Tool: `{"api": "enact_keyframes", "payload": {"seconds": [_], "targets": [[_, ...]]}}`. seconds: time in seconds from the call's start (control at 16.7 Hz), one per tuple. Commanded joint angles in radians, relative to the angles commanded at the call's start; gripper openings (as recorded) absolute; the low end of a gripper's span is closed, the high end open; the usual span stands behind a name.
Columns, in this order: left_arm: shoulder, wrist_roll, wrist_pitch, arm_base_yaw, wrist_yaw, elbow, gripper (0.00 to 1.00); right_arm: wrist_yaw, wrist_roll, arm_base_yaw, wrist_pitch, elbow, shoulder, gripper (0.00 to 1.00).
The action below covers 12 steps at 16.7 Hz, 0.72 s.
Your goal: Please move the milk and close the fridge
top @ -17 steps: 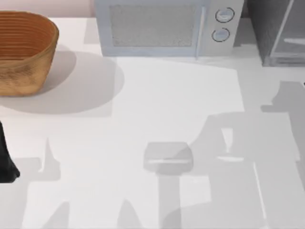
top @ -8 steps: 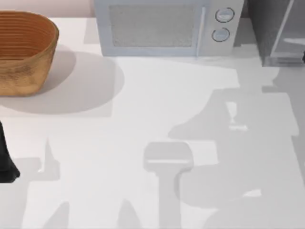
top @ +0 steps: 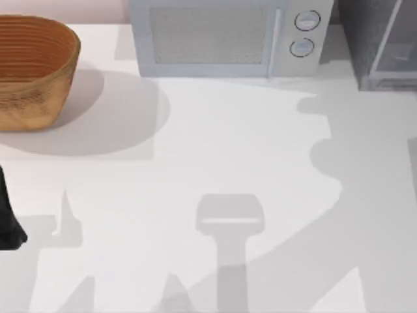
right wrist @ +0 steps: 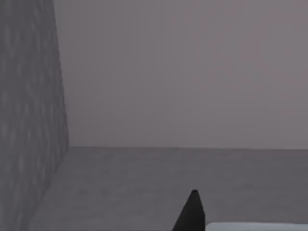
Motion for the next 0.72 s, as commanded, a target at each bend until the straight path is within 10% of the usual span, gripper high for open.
{"api": "enact_keyframes", "payload": {"seconds": [0.72], "targets": [[0.0, 0.0, 0.0, 0.0, 0.0, 0.0, 1.0, -0.028, -0.001, -0.025, -0.02, 0.08, 0.079, 0.0]]}}
